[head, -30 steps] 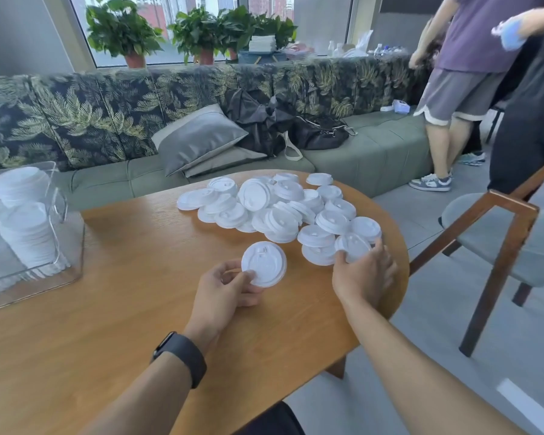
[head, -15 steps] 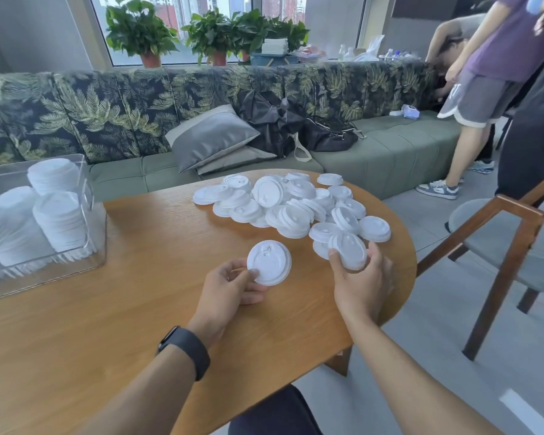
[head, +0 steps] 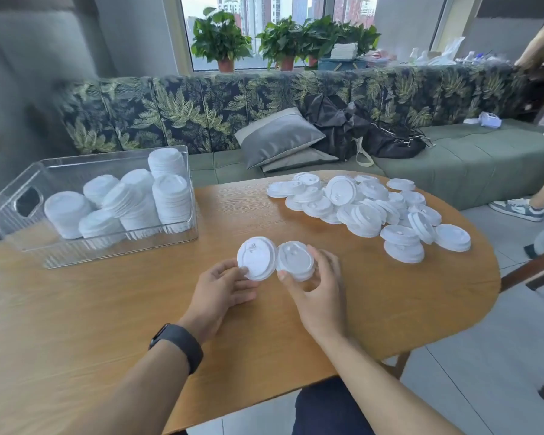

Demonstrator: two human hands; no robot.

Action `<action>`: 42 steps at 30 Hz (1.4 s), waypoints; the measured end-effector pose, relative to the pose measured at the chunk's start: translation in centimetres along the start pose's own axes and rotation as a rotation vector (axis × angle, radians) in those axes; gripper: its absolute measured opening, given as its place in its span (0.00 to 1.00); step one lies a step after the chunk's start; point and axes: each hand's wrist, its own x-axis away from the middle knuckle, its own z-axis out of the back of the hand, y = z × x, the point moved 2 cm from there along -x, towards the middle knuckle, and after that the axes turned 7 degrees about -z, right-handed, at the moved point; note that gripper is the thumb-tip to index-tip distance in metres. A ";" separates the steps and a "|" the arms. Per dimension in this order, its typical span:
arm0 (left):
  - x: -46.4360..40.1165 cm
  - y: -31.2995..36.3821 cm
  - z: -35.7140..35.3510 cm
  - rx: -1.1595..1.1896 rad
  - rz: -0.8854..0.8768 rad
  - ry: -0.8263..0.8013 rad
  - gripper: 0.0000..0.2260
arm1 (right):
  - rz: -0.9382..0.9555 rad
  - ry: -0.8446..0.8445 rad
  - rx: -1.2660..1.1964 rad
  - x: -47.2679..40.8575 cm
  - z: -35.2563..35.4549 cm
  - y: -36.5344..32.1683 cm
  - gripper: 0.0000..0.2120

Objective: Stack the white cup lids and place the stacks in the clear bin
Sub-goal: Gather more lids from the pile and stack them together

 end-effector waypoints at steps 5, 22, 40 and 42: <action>1.5 0.6 2.7 0.084 0.010 -0.002 0.11 | 0.054 -0.068 -0.035 1.5 -3.6 -1.9 0.27; 2.1 0.2 2.5 0.090 -0.052 0.077 0.05 | -0.482 -0.216 -0.500 0.7 -3.8 -1.9 0.15; 2.5 0.1 2.1 -0.017 -0.061 -0.007 0.10 | -0.649 -0.568 -0.778 -0.8 -2.3 -1.3 0.14; 2.5 0.1 2.2 -0.011 -0.048 -0.011 0.11 | -0.645 -0.573 -0.766 -0.8 -2.3 -1.3 0.14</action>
